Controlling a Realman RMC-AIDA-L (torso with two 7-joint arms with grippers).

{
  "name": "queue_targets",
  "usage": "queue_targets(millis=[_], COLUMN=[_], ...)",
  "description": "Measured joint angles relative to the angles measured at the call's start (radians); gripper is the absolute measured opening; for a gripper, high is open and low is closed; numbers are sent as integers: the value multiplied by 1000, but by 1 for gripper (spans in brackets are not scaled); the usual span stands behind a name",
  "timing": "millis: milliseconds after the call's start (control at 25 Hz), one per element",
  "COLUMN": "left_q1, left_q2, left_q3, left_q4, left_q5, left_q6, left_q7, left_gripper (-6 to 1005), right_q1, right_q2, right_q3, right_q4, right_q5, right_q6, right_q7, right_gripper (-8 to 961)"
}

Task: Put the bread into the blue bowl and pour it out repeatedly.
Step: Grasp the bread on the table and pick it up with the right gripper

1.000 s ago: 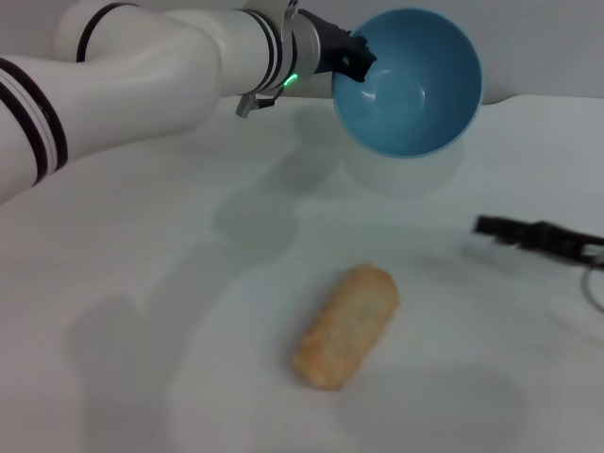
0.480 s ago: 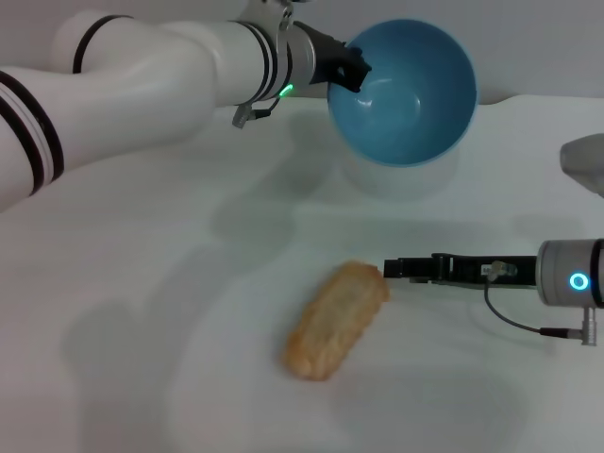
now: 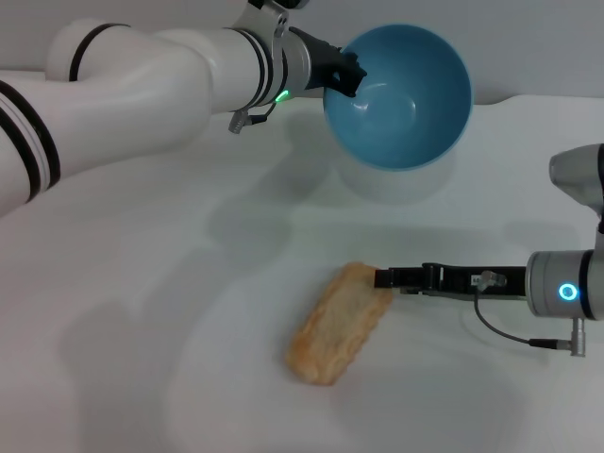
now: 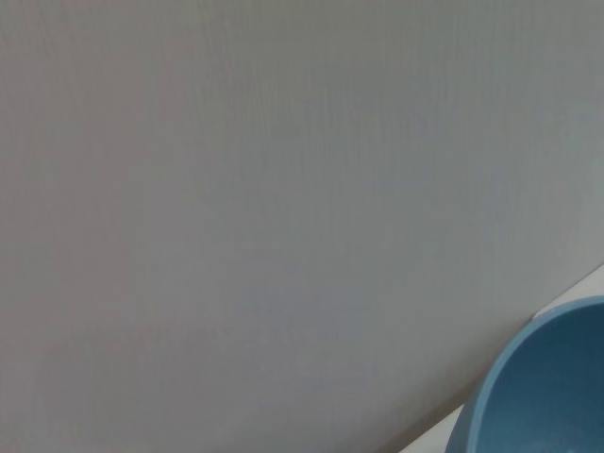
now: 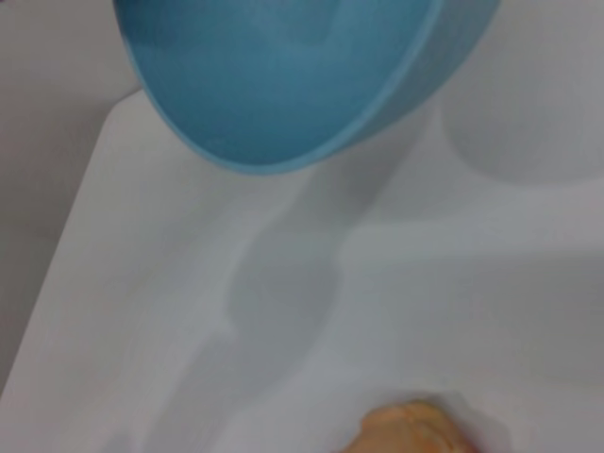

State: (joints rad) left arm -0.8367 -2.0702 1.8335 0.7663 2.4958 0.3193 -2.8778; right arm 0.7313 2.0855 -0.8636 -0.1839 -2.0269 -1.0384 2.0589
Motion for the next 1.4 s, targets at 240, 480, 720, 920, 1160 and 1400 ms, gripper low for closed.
queue_targets(millis=[240,480,720,920,1160,1400], left_q1=[0,0,1,5,9,10], left_q2=[-2,-2,-2,-2,-2,-2], left_q3=[1,1,1,3,3,4], left_q4=[0,1,1,1,1,1], left_q5=[0,0,-3,-10,-11,-11], left_q6=[-2,-6,-7,-7,-7,-6], left_q7=[0,0,0,0,0,0], left_gripper=[-2,-2,-2,-2,-1,-2], right_q1=[28,40,48,58,56,61], right_q2=[4,4,4,2,-1,-1], right_q3=[-7,-6,-9,-9,-10,-12], right_q4=[73,97,111,130,136,140], right_q5=[75,102,98,96,89,53], right_q6=[61,74,75,78,74,77], right_q7=[-40,-62,-54,-45,-43,-43], right_gripper=[608,608,608,607,607,473])
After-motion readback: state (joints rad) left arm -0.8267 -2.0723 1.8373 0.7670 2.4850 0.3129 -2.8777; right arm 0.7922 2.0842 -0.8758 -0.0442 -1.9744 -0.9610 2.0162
